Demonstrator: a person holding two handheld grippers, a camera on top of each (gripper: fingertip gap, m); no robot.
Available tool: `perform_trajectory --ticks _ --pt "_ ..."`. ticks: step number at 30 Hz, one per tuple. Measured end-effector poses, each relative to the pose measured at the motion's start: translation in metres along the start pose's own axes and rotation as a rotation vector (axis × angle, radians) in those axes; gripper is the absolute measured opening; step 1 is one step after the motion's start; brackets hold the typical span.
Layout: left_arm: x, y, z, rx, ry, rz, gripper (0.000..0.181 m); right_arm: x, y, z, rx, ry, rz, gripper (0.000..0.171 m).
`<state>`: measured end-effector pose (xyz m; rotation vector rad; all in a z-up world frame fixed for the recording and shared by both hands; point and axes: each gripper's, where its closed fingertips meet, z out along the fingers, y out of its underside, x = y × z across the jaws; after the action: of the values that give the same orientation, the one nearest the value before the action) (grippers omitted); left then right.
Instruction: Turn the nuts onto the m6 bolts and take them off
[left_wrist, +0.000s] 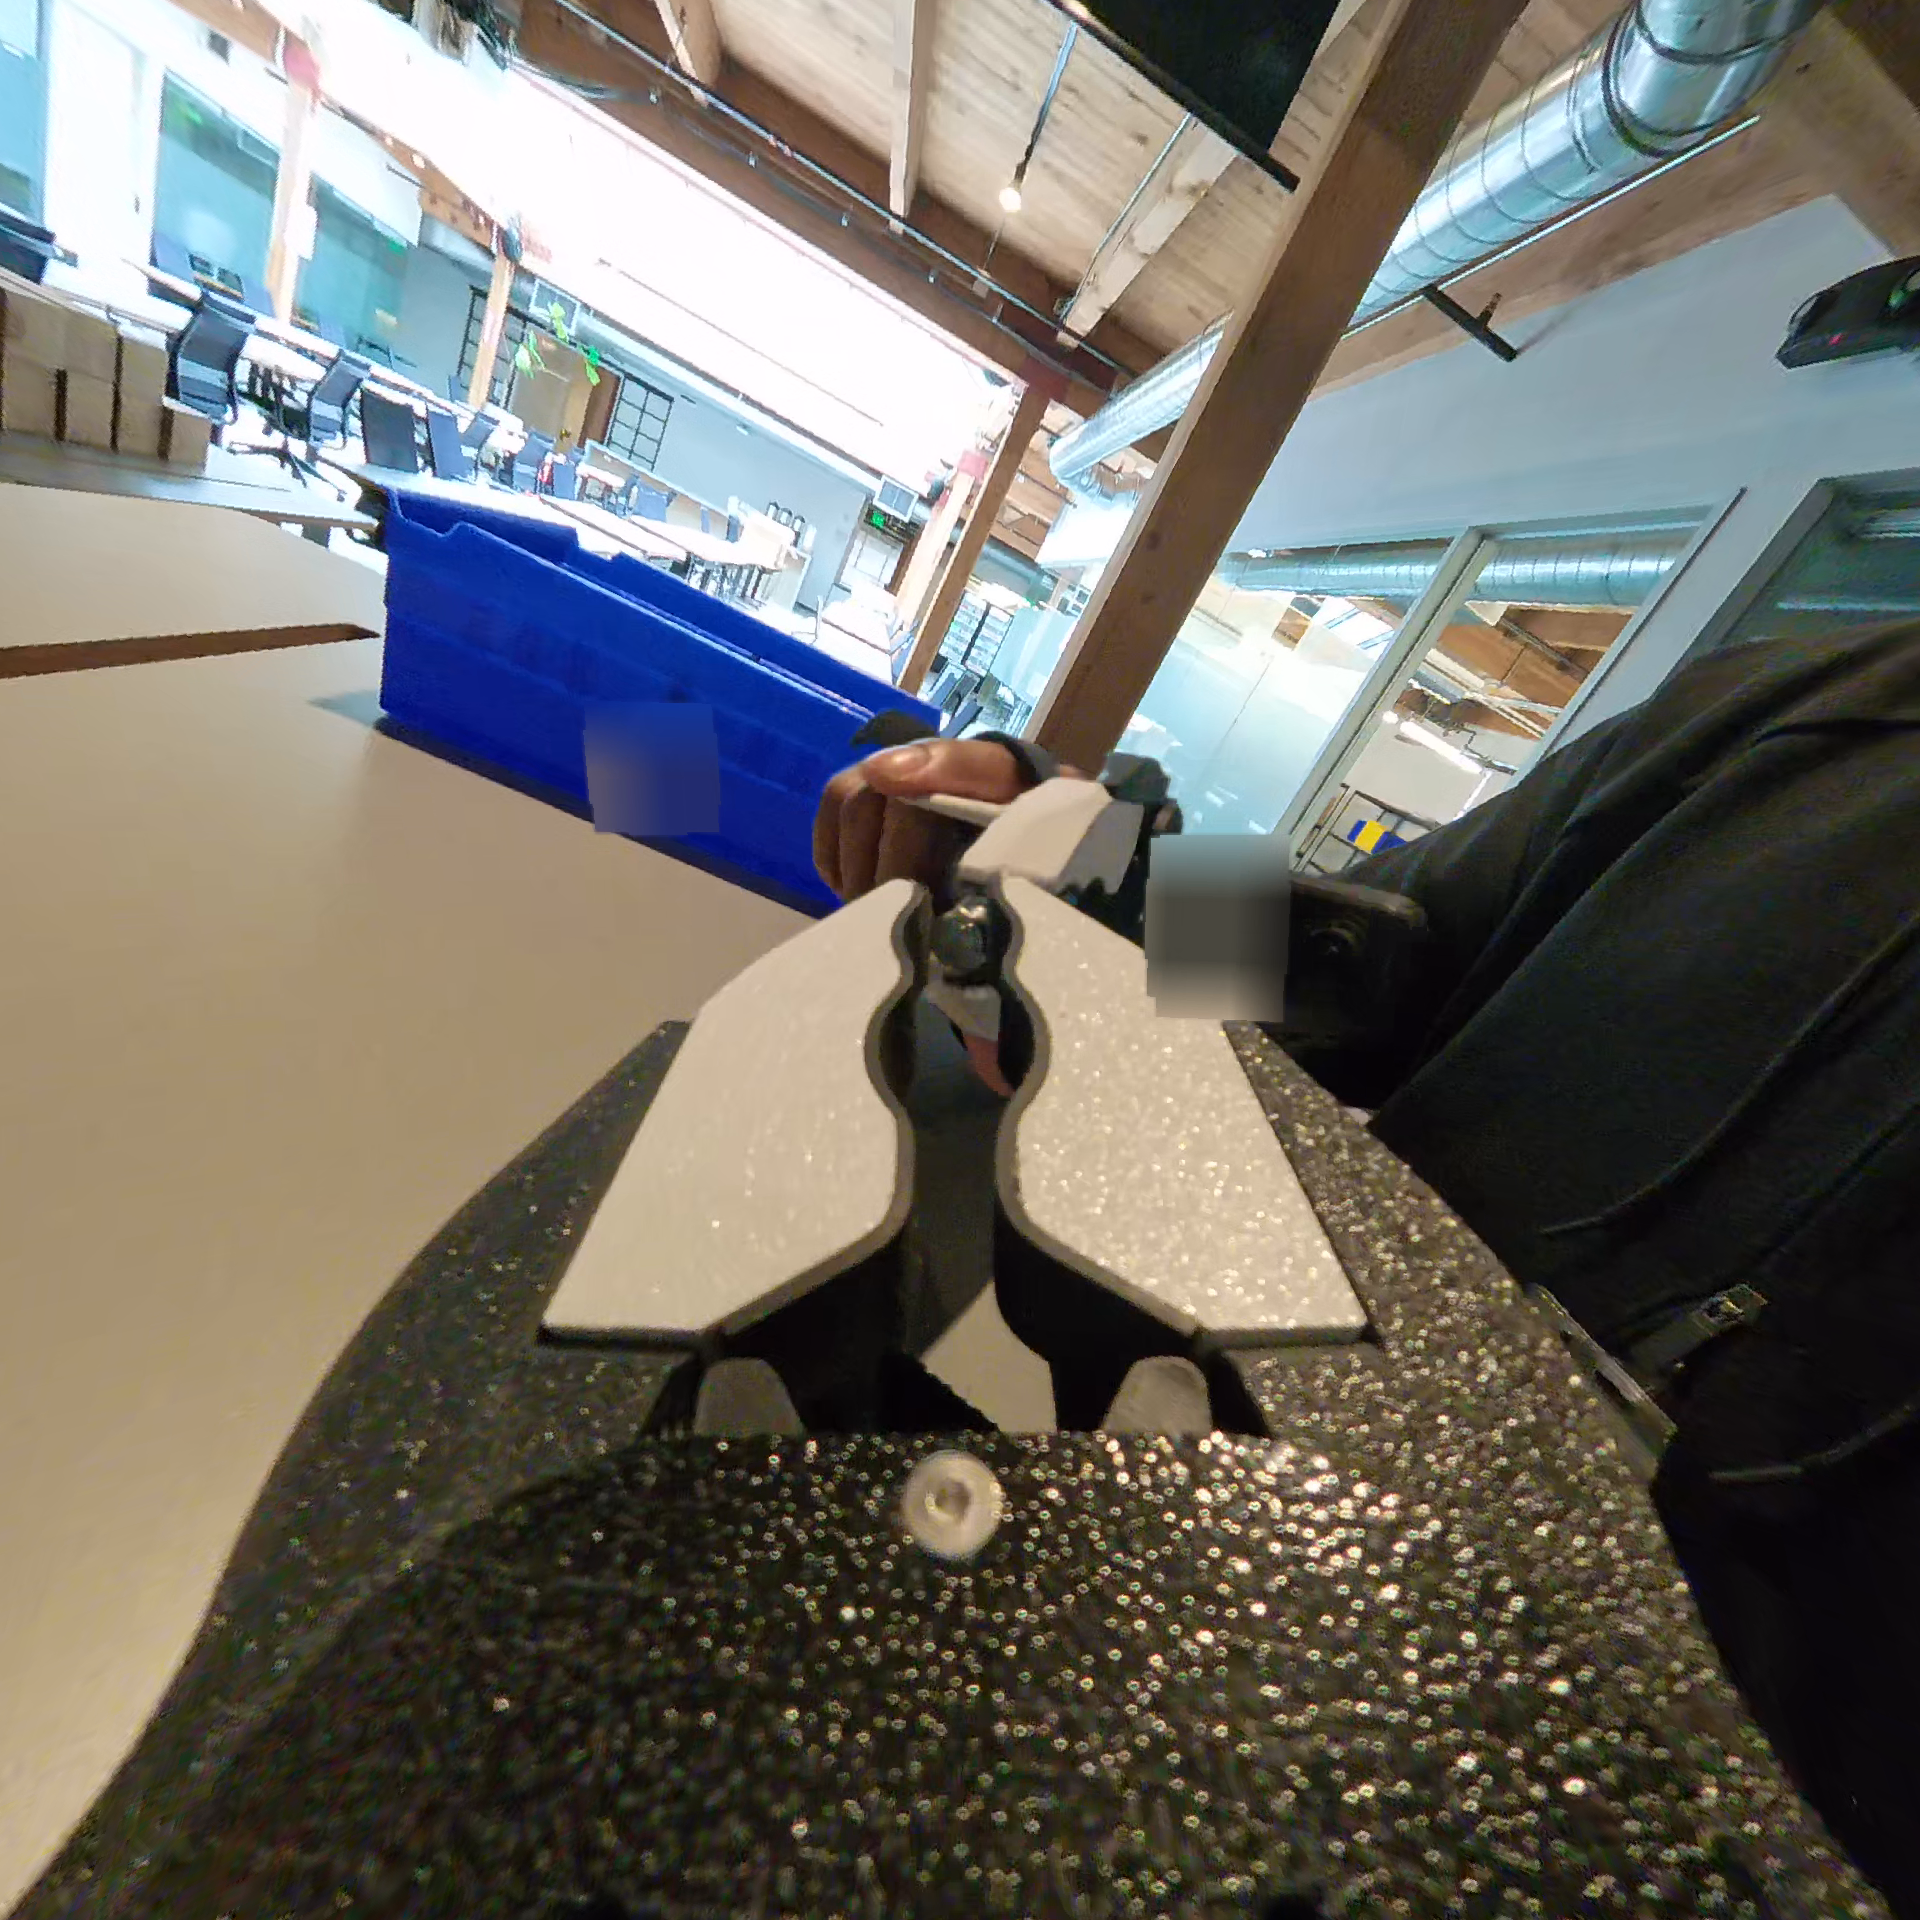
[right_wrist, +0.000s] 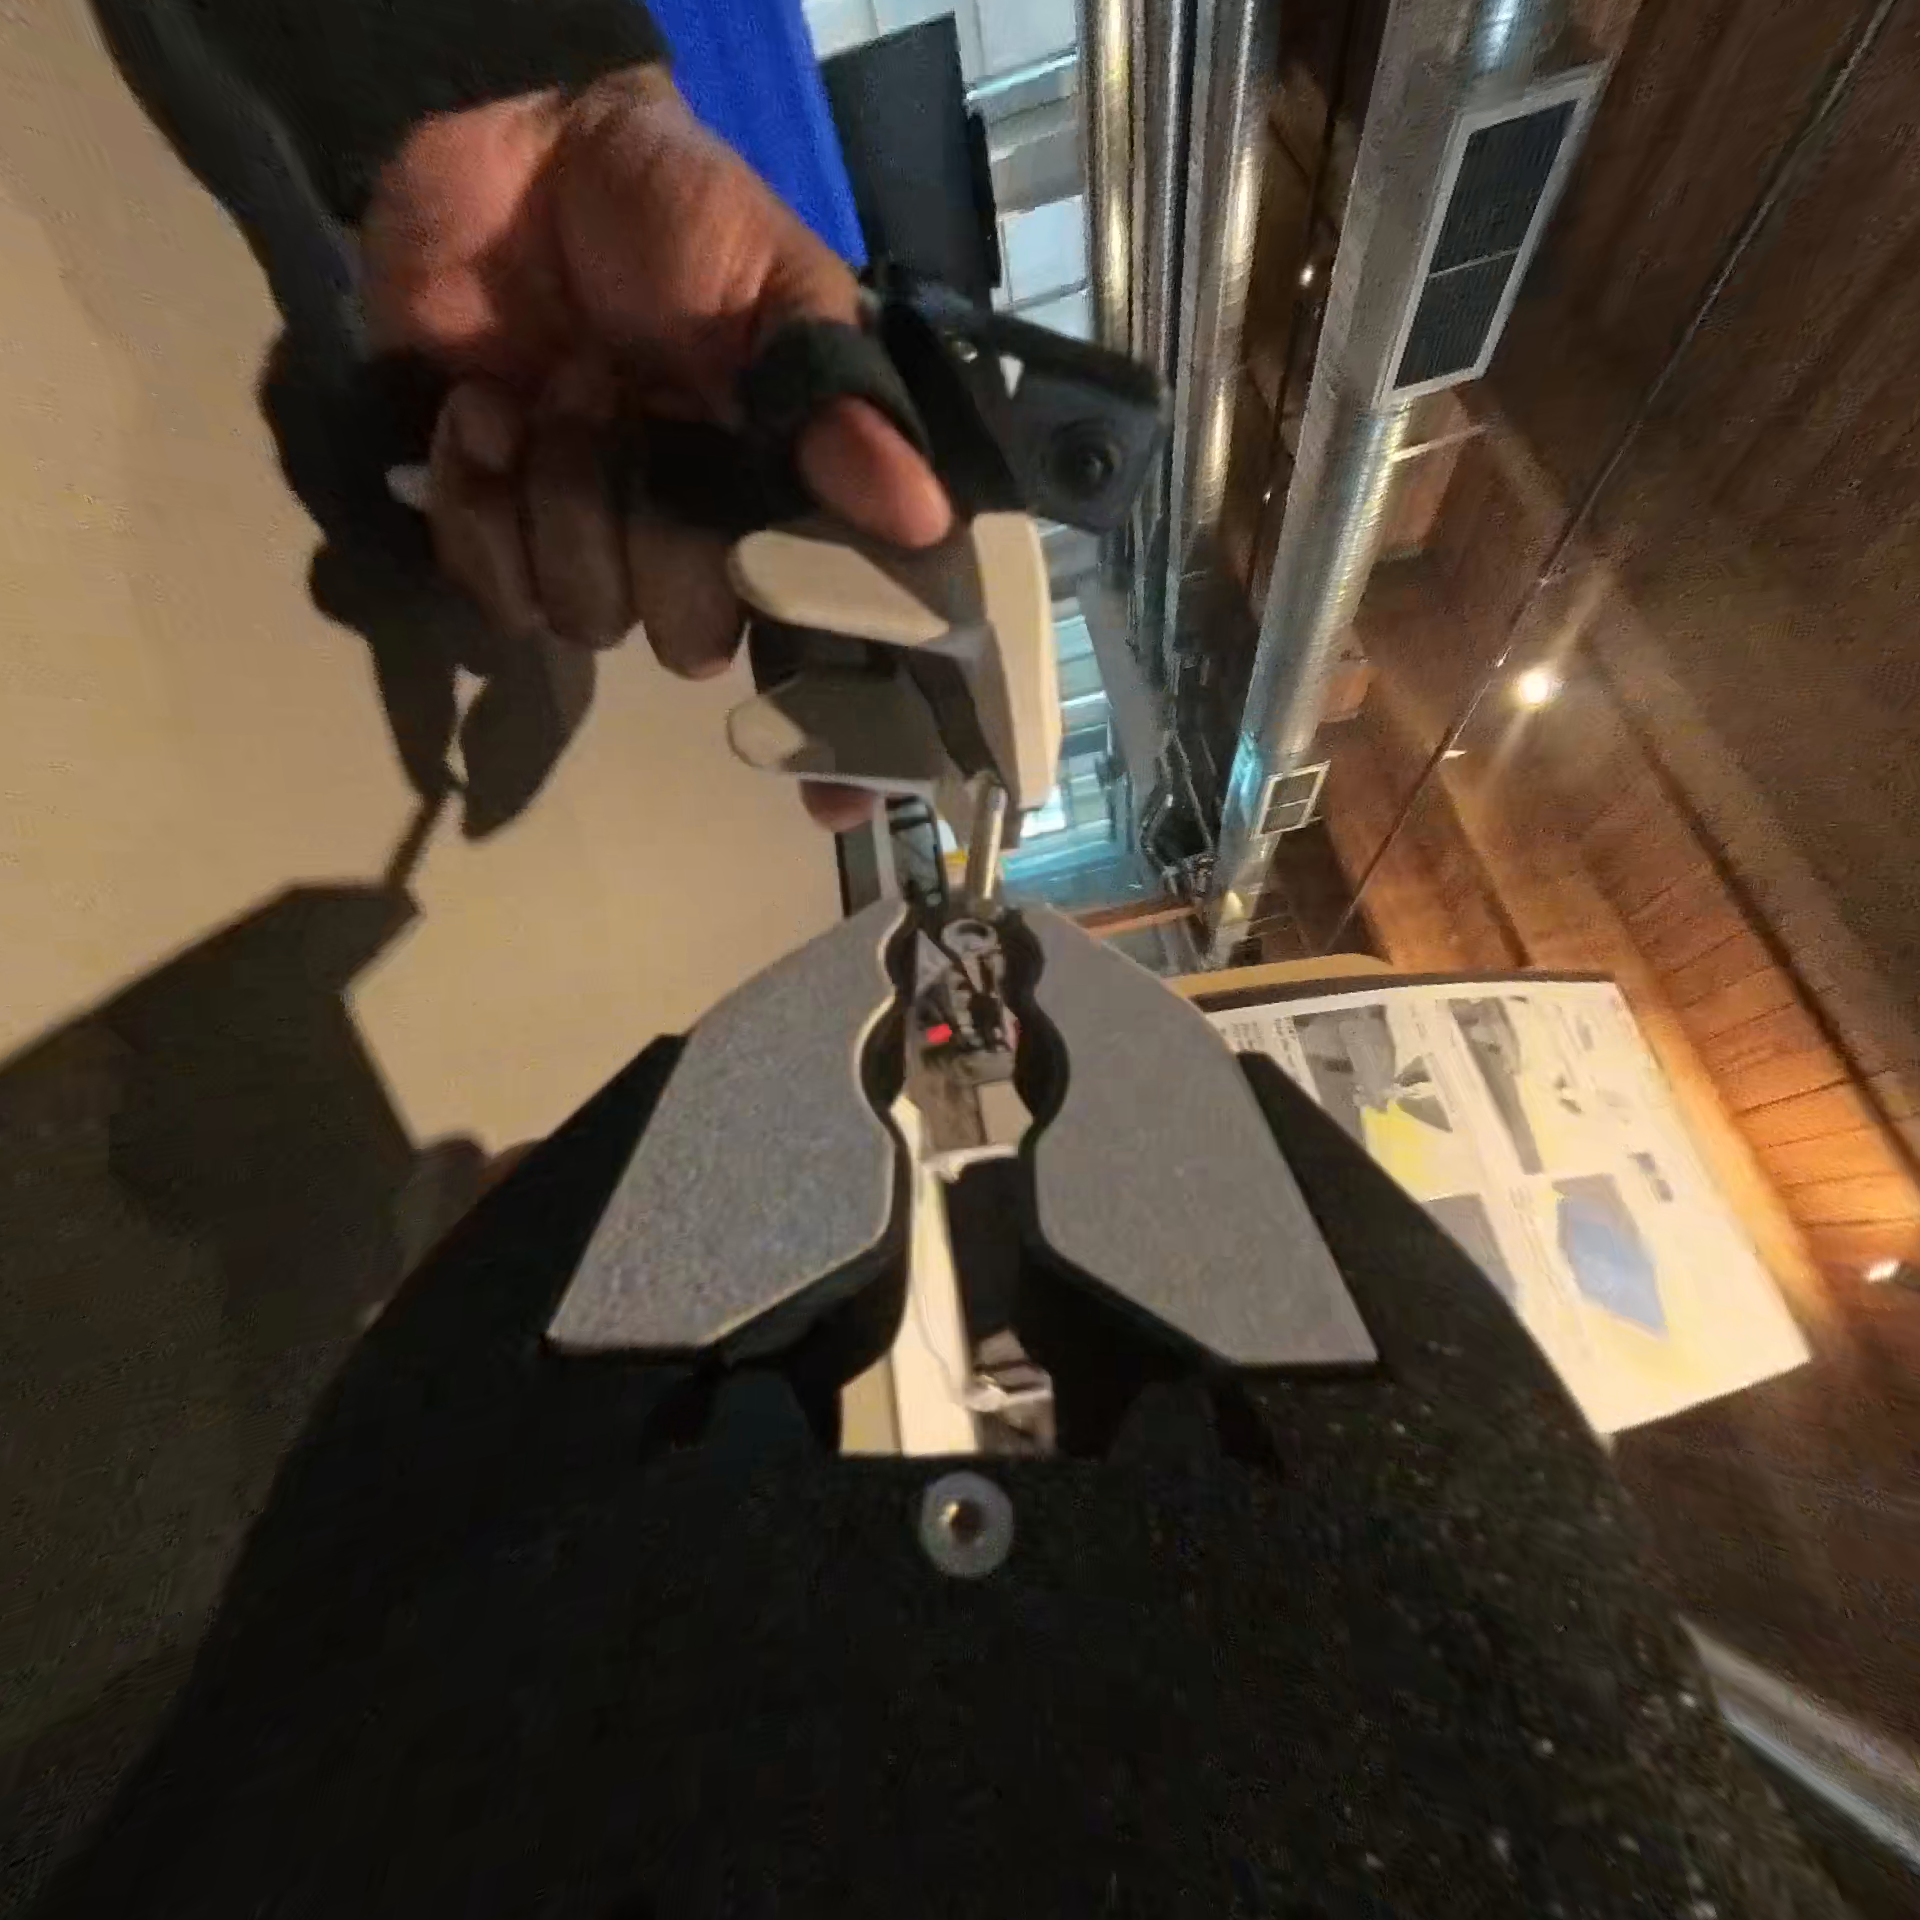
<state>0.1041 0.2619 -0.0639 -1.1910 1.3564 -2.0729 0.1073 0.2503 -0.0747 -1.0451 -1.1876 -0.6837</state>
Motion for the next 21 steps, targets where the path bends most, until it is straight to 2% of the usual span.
perform_trajectory --ticks 4,6,9,12,13,14,17,21 --pt "0.002 -0.01 -0.005 0.054 0.005 0.022 0.01 0.013 0.0 0.002 0.037 -0.081 0.539 0.045" --pt "0.003 -0.013 -0.007 0.065 0.0 0.047 0.01 0.016 0.0 0.004 0.058 -0.146 0.778 0.049" --pt "0.004 -0.015 -0.007 0.072 -0.005 0.076 0.01 0.018 -0.004 0.004 0.114 -0.214 1.031 0.043" --pt "0.005 -0.012 -0.005 0.052 -0.002 0.094 0.01 0.014 -0.006 0.006 0.121 -0.289 1.184 0.031" --pt "0.005 -0.01 -0.004 0.041 -0.005 0.094 0.01 0.011 -0.006 0.007 0.112 -0.305 1.195 0.02" --pt "0.003 -0.008 -0.004 0.034 -0.012 0.088 0.01 0.008 -0.005 0.007 0.095 -0.309 1.172 0.01" --pt "-0.002 -0.002 -0.004 0.003 -0.013 0.023 0.01 -0.001 -0.001 0.007 0.021 -0.267 0.906 0.01" --pt "-0.007 0.007 -0.001 -0.053 -0.035 -0.016 0.01 -0.005 0.011 0.004 -0.088 -0.084 0.162 0.01"
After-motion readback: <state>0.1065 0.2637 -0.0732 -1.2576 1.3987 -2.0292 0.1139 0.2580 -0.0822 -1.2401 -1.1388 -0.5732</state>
